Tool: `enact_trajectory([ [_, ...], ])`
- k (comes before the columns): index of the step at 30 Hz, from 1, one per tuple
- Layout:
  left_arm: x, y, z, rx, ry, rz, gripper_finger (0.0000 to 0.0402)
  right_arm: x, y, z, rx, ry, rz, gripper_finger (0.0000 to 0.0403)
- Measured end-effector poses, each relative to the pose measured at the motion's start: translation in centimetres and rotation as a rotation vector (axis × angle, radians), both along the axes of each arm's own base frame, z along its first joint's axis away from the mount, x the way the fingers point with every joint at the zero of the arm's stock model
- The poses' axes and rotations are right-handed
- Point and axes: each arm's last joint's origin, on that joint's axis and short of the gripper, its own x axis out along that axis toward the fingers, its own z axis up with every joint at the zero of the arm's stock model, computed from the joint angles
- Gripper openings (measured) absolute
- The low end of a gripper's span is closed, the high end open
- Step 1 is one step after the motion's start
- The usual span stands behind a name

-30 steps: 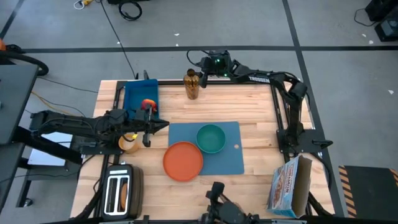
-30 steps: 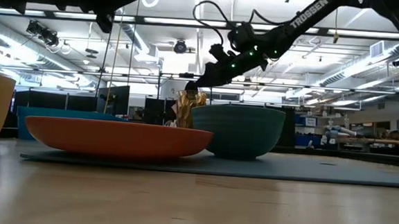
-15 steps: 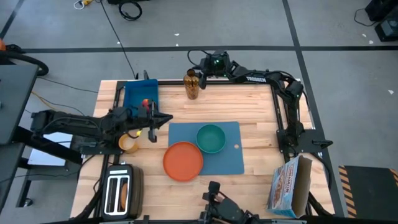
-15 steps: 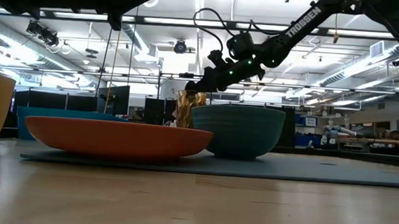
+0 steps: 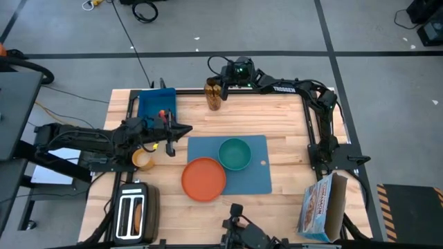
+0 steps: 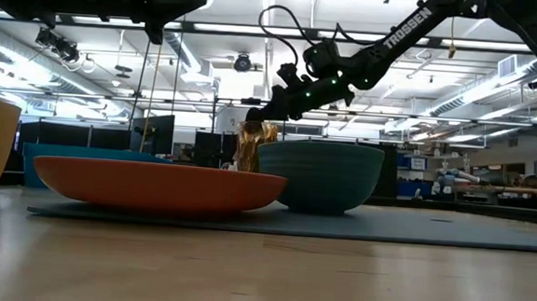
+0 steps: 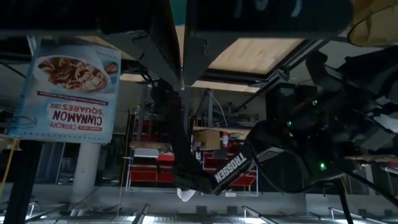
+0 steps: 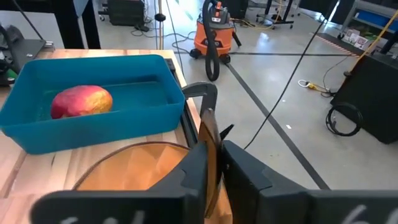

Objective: Arrange a breakfast setting
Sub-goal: Put the black spoon on the blue cutting board to the right of the green bowl

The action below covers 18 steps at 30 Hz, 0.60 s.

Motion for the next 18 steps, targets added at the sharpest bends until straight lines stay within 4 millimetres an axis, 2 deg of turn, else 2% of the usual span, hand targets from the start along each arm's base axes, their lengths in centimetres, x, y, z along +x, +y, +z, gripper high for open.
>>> enact_trajectory([
  [4,0.0,-0.1,-0.1,-0.001,0.010,-0.003,0.0025,0.0,0.0,0.1,-0.009,-0.006,-0.001,0.0013],
  [11,0.1,-0.5,-0.2,-0.001,0.024,-0.025,0.0025,0.1,0.1,1.1,-0.049,-0.061,0.001,0.0014],
  [14,0.1,-0.5,-0.2,-0.001,0.025,-0.027,0.0025,-0.2,0.5,2.5,-0.091,-0.087,0.008,0.0011],
  [18,0.1,-0.5,-0.3,0.013,0.032,-0.024,0.0025,-1.0,1.7,5.6,-0.145,-0.127,0.017,0.0011],
])
